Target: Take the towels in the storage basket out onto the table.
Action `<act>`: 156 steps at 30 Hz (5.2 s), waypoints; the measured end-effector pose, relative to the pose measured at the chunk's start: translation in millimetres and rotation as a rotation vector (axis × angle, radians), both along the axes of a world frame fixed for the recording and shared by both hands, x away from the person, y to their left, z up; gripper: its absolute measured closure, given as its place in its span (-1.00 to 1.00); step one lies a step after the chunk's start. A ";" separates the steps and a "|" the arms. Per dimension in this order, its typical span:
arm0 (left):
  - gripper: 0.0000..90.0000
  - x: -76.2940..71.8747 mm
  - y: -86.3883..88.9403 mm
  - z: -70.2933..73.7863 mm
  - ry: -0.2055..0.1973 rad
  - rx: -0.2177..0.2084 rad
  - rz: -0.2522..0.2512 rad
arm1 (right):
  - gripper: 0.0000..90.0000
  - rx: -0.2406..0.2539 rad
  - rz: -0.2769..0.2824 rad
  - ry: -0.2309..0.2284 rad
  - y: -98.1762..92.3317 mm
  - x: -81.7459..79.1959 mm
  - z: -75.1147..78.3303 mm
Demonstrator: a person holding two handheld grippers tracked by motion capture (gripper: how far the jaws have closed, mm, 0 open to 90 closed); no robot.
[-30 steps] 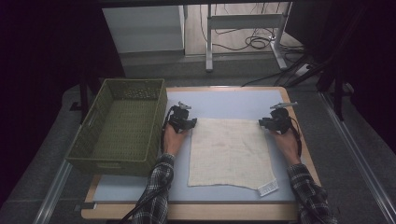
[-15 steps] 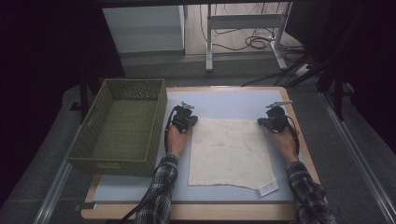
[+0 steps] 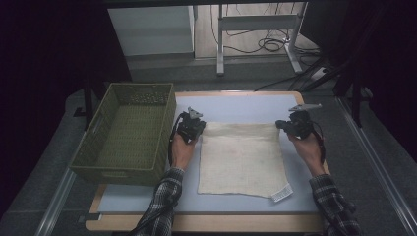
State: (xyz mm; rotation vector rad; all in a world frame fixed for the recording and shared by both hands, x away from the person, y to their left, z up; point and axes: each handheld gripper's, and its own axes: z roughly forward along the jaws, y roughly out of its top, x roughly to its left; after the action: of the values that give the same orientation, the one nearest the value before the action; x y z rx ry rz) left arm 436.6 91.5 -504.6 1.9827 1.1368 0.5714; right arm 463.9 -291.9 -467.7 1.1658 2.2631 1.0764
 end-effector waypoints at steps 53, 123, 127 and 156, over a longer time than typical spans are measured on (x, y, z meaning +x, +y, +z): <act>0.15 -188.0 36.2 -27.3 0.081 -0.180 -0.292 | 0.64 0.043 0.187 0.088 -43.6 -206.4 -36.6; -0.09 -92.0 10.4 -41.1 0.108 -0.023 -0.128 | 0.27 0.053 0.142 0.096 5.9 -122.7 -37.6; -0.10 -92.1 10.4 -41.2 0.108 -0.024 -0.128 | 0.26 0.059 0.176 0.097 15.4 -130.2 -39.8; 0.01 -91.5 12.4 -41.1 0.113 -0.038 -0.108 | 0.53 0.040 0.548 0.179 153.5 -173.6 -54.3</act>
State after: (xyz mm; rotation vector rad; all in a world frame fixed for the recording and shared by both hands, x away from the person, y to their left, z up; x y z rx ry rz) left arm 345.0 103.9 -545.8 2.0512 1.0912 0.3837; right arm 290.3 -138.4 -522.1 0.6833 2.8066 1.2478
